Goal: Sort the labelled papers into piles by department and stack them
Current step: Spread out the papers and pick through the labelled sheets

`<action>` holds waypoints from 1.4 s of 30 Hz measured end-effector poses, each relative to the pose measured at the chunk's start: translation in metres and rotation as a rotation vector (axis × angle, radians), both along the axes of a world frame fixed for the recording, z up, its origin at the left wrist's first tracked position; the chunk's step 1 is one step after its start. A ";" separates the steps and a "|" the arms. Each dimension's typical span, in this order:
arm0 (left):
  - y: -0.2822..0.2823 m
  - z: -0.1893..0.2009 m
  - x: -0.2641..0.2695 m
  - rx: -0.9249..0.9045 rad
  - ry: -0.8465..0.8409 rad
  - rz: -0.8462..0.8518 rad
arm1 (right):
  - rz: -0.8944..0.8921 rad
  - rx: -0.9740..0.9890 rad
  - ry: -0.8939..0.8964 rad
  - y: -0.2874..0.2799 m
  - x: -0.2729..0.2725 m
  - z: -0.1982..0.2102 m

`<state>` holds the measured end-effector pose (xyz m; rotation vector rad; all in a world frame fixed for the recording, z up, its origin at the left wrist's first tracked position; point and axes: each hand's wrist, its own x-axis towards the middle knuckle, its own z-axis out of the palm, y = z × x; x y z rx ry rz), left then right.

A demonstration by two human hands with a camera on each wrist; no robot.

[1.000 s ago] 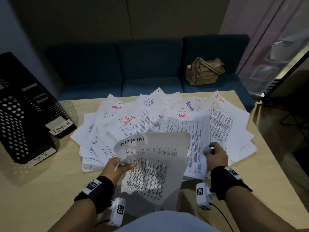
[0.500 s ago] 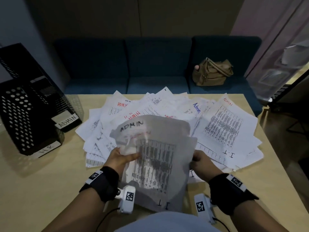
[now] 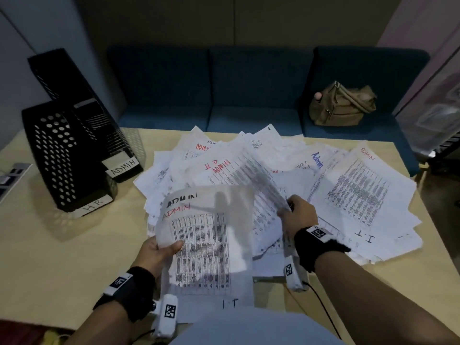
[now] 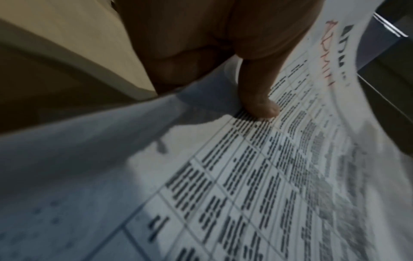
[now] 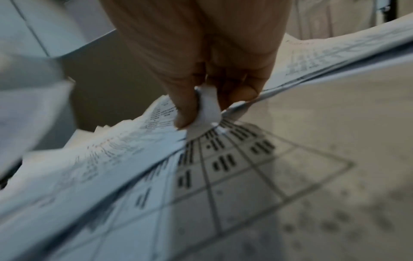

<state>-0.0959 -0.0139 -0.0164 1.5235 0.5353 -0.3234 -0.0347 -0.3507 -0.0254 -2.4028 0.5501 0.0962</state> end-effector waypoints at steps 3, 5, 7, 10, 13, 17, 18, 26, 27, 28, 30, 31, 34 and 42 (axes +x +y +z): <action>-0.005 0.002 -0.001 -0.019 0.037 -0.031 | -0.142 0.066 -0.108 -0.015 -0.010 -0.003; -0.012 0.009 0.001 -0.043 0.024 -0.055 | -0.202 0.166 -0.110 -0.024 -0.022 -0.001; -0.022 0.019 0.004 -0.037 -0.017 -0.133 | -0.192 0.231 -0.090 -0.031 -0.034 0.003; -0.037 0.031 0.014 0.016 -0.062 -0.219 | -0.102 0.447 -0.098 -0.035 -0.052 0.017; -0.054 0.033 0.029 -0.050 -0.035 -0.150 | -0.016 0.688 -0.028 -0.033 -0.065 0.020; -0.077 0.020 0.049 -0.132 -0.007 -0.081 | 0.089 0.918 0.105 -0.027 -0.081 0.015; -0.080 0.016 0.052 -0.106 -0.002 -0.085 | 0.103 0.934 0.133 -0.025 -0.084 0.016; -0.094 0.012 0.056 0.291 -0.117 -0.192 | 0.005 0.183 -0.109 -0.064 -0.066 0.029; -0.094 0.011 0.056 0.364 -0.157 -0.227 | -0.016 -0.040 -0.092 -0.076 -0.061 0.025; -0.095 0.012 0.056 0.438 -0.198 -0.267 | 0.002 -0.198 -0.002 -0.088 -0.056 0.016; -0.097 0.011 0.057 0.611 -0.229 -0.333 | 0.071 -0.346 0.237 -0.104 -0.049 0.002; -0.099 0.010 0.059 0.683 -0.216 -0.347 | 0.093 -0.343 0.296 -0.108 -0.048 0.000; -0.099 0.012 0.062 0.777 -0.114 -0.329 | 0.102 -0.342 0.272 -0.116 -0.049 0.000; -0.107 0.027 0.050 0.400 -0.229 -0.235 | 0.149 -0.479 0.198 -0.116 -0.058 -0.016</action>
